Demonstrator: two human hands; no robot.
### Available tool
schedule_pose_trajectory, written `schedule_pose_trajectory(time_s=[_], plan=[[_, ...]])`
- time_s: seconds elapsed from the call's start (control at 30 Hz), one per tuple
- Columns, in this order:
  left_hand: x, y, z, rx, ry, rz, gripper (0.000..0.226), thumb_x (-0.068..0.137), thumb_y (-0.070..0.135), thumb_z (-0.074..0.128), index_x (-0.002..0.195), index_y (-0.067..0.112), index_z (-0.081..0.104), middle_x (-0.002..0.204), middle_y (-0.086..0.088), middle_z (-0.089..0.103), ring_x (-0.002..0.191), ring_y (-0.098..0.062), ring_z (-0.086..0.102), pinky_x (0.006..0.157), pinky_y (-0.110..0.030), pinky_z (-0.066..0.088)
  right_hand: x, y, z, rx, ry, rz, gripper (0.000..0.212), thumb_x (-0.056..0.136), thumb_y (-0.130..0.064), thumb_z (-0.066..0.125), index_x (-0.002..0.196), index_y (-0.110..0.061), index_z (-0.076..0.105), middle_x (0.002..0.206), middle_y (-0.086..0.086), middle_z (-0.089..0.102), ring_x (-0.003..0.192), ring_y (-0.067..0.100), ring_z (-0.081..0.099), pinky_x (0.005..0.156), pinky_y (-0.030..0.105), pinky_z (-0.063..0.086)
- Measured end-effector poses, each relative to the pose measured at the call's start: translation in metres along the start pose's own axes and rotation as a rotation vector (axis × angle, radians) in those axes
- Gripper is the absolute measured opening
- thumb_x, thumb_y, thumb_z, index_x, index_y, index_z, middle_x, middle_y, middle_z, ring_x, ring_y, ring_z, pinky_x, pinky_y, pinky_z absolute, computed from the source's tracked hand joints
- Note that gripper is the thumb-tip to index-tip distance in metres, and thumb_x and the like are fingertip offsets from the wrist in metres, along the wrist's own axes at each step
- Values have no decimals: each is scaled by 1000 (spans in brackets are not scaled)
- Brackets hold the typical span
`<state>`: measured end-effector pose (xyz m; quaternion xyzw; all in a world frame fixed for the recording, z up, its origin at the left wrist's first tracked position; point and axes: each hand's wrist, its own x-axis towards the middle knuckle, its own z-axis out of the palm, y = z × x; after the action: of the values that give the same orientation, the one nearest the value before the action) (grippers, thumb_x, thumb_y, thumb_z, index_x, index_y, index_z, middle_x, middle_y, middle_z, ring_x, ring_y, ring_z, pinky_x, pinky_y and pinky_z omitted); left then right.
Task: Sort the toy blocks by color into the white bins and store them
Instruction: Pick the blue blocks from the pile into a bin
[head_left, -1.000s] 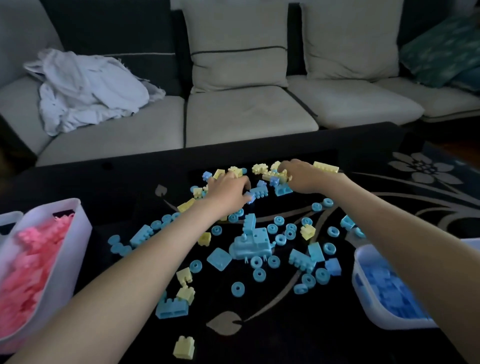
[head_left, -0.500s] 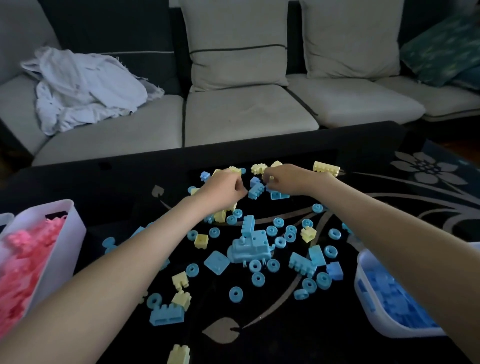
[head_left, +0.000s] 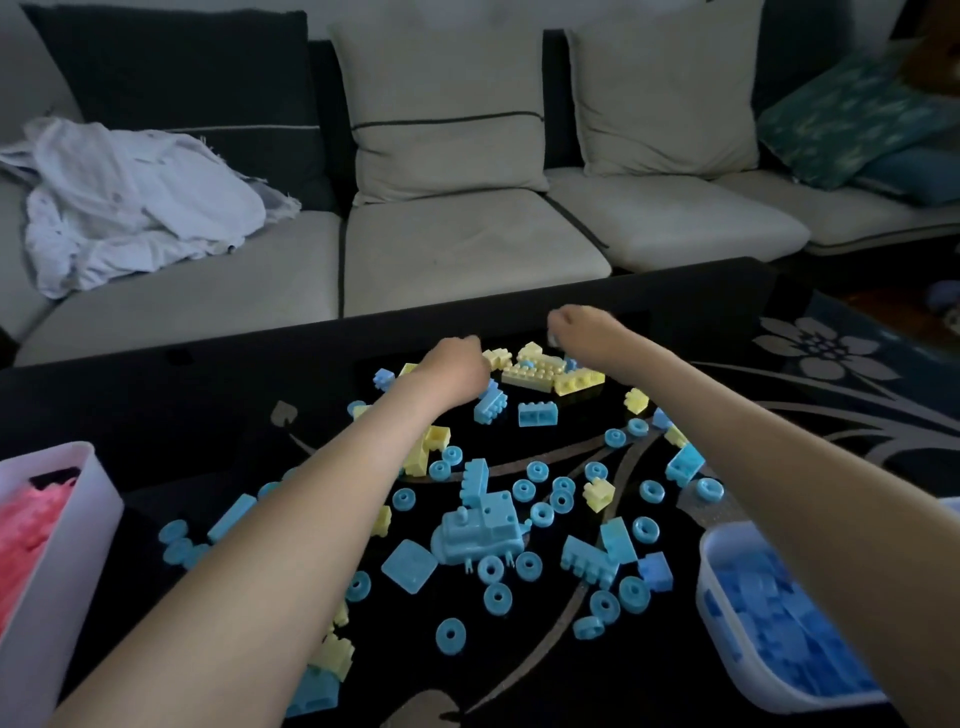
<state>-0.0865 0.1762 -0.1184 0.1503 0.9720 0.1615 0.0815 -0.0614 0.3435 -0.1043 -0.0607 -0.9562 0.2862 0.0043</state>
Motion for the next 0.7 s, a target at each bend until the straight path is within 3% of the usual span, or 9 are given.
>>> schedule_pose_trajectory(time_s=[0.13, 0.17, 0.27, 0.33, 0.47, 0.63, 0.7], plan=[[4, 1, 3, 103, -54, 40, 33, 99, 31, 40, 117, 8, 54, 111, -9, 57, 89, -20, 54, 70, -28, 42, 11, 25, -7, 153, 144, 64, 38, 101, -27, 33, 115, 5, 48, 82, 12, 58, 66, 20, 57, 60, 27, 47], [3, 2, 3, 113, -73, 48, 34, 99, 34, 42, 116, 8, 55, 109, -8, 58, 90, -20, 55, 72, -28, 43, 12, 30, -7, 179, 144, 90, 36, 101, -27, 36, 113, 4, 48, 84, 12, 58, 65, 18, 56, 58, 25, 47], [2, 5, 4, 111, -98, 63, 33, 98, 34, 46, 115, 8, 58, 109, -8, 59, 95, -21, 56, 75, -29, 44, 13, 33, -4, 150, 44, 79, 22, 98, -18, 43, 114, -4, 46, 108, 13, 56, 74, 17, 56, 59, 24, 46], [2, 6, 5, 100, -87, 61, 31, 98, 32, 47, 115, 9, 58, 109, -8, 59, 94, -21, 56, 75, -28, 44, 11, 30, -2, 4, -52, 19, 26, 97, -16, 43, 122, -8, 46, 111, 11, 55, 76, 16, 55, 62, 25, 47], [-2, 8, 6, 54, -58, 37, 26, 96, 27, 52, 111, 7, 61, 110, -9, 61, 94, -21, 58, 73, -27, 43, 2, 20, 4, -297, -192, -18, 32, 98, -16, 42, 126, -4, 54, 122, 13, 57, 106, 25, 57, 90, 33, 47], [-18, 15, 1, -45, 16, 63, 14, 94, 21, 55, 100, 9, 60, 105, -8, 62, 91, -21, 58, 74, -29, 45, -9, 17, 2, -368, -199, -52, 29, 97, -19, 45, 120, -6, 58, 117, 11, 60, 102, 24, 59, 87, 34, 48], [-29, 18, -6, -135, 85, 86, 9, 94, 22, 56, 93, 13, 57, 101, -6, 62, 83, -17, 56, 67, -26, 42, -16, 16, -4, -346, -138, -71, 28, 98, -22, 44, 116, -6, 58, 113, 10, 61, 95, 22, 60, 82, 33, 49]])
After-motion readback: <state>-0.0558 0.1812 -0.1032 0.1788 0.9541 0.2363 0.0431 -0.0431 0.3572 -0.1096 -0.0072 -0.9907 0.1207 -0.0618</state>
